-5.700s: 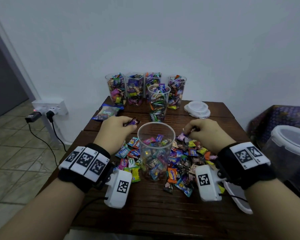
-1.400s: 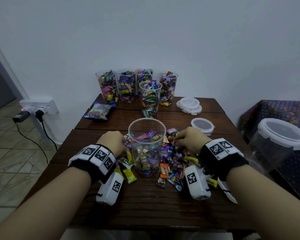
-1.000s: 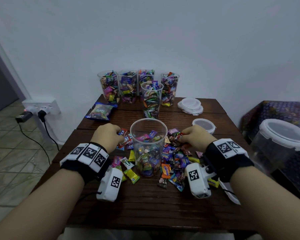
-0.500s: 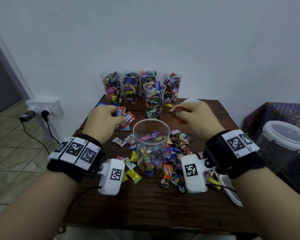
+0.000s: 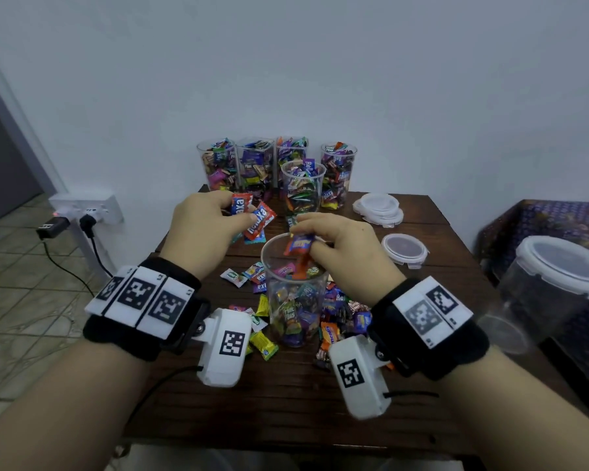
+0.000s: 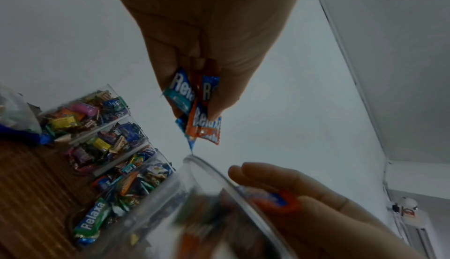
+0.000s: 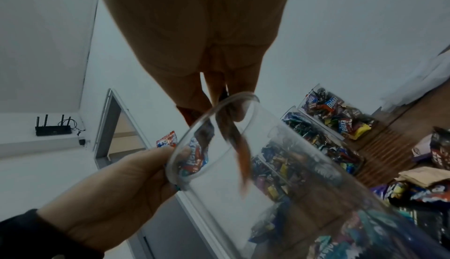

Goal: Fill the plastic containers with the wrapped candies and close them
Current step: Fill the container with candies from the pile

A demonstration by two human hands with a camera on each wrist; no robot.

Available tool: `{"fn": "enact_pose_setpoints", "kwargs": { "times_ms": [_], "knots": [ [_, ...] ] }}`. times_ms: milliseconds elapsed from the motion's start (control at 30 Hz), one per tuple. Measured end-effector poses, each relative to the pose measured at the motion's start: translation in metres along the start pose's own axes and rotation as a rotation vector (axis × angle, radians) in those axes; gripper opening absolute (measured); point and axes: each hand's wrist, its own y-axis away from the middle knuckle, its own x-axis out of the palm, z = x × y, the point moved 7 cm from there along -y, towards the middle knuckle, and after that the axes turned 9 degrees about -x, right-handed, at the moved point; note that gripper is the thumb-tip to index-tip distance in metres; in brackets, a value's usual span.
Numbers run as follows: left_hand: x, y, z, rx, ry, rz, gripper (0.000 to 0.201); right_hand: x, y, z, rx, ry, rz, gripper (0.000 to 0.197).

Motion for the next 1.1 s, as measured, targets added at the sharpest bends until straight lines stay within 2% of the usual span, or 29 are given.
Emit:
{"fn": "enact_pose_setpoints", "kwargs": {
  "times_ms": [100, 200, 267, 333, 400, 433, 467, 533, 633, 767, 933, 1100],
  "knots": [
    [0.002, 0.002, -0.005, 0.002, 0.028, 0.013, 0.007, -0.002, 0.003, 0.0, -0.003, -0.005, -0.041, 0.034],
    [0.005, 0.004, -0.009, 0.017, 0.071, 0.034, 0.028, -0.005, 0.011, -0.007, 0.052, -0.107, -0.135, 0.037],
    [0.005, 0.005, -0.012, 0.031, 0.093, 0.037, 0.034, 0.003, 0.022, -0.016, 0.11, -0.235, -0.144, 0.056],
    [0.007, 0.007, -0.017, 0.052, 0.087, 0.053, 0.023, 0.019, 0.032, -0.026, 0.177, -0.393, -0.094, 0.086],
    [0.011, 0.009, -0.022, 0.079, 0.067, 0.076, 0.003, 0.036, 0.039, -0.035, 0.221, -0.499, -0.05, 0.106],
    [0.014, 0.01, -0.023, 0.079, 0.062, 0.085, 0.011, 0.042, 0.041, -0.04, 0.234, -0.535, -0.047, 0.109],
    [0.017, 0.011, -0.024, 0.084, 0.059, 0.104, 0.017, 0.046, 0.042, -0.043, 0.233, -0.566, -0.055, 0.106],
    [0.025, 0.013, -0.025, 0.087, 0.042, 0.148, 0.02, 0.051, 0.042, -0.047, 0.208, -0.592, -0.086, 0.088],
    [0.036, 0.018, -0.026, 0.105, 0.006, 0.211, 0.007, 0.052, 0.041, -0.047, 0.158, -0.606, -0.129, 0.073],
    [0.047, 0.021, -0.028, 0.147, -0.047, 0.258, 0.016, 0.053, 0.041, -0.051, 0.163, -0.627, -0.141, 0.074],
    [0.055, 0.021, -0.026, 0.147, -0.055, 0.299, 0.004, 0.053, 0.043, -0.053, 0.167, -0.655, -0.145, 0.075],
    [0.058, 0.02, -0.026, 0.145, -0.04, 0.321, 0.009, 0.052, 0.043, -0.054, 0.148, -0.639, -0.163, 0.073]
  ]
}}
